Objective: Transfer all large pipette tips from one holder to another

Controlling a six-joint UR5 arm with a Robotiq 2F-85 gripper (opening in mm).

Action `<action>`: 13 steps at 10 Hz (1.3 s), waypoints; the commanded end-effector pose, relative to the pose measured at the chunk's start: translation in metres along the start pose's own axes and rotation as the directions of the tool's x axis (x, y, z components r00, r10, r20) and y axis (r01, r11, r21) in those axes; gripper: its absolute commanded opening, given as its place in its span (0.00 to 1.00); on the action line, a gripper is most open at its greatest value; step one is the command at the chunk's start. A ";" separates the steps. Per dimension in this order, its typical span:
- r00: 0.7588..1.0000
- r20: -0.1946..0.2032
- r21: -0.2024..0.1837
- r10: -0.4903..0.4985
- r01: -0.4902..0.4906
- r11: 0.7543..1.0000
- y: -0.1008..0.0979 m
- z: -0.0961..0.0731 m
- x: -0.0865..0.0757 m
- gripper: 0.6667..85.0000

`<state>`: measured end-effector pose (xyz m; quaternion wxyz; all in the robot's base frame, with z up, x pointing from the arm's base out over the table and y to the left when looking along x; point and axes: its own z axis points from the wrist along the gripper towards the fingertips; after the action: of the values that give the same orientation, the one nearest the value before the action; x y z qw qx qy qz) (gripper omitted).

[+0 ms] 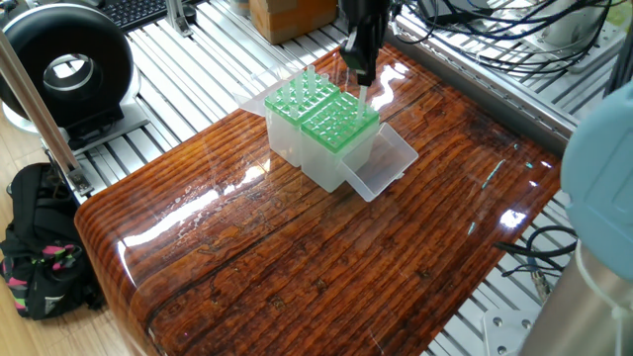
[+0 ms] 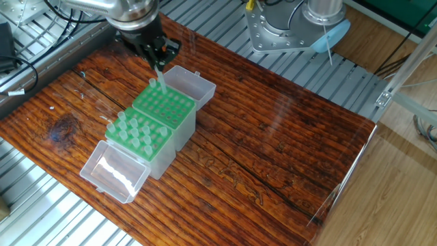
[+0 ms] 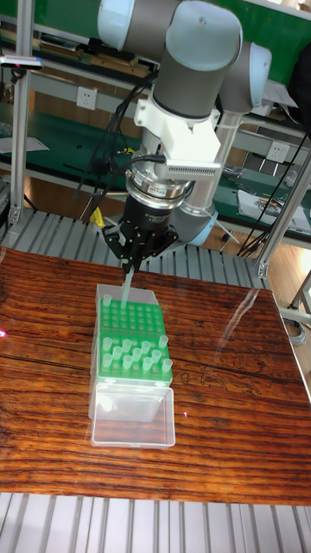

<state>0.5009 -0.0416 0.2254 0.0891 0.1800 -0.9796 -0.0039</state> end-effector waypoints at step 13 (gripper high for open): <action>0.997 -0.073 -0.031 0.015 -0.018 0.999 0.000 -0.069 0.008 0.19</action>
<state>0.5066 -0.0458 0.2813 0.1229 0.1713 -0.9775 -0.0051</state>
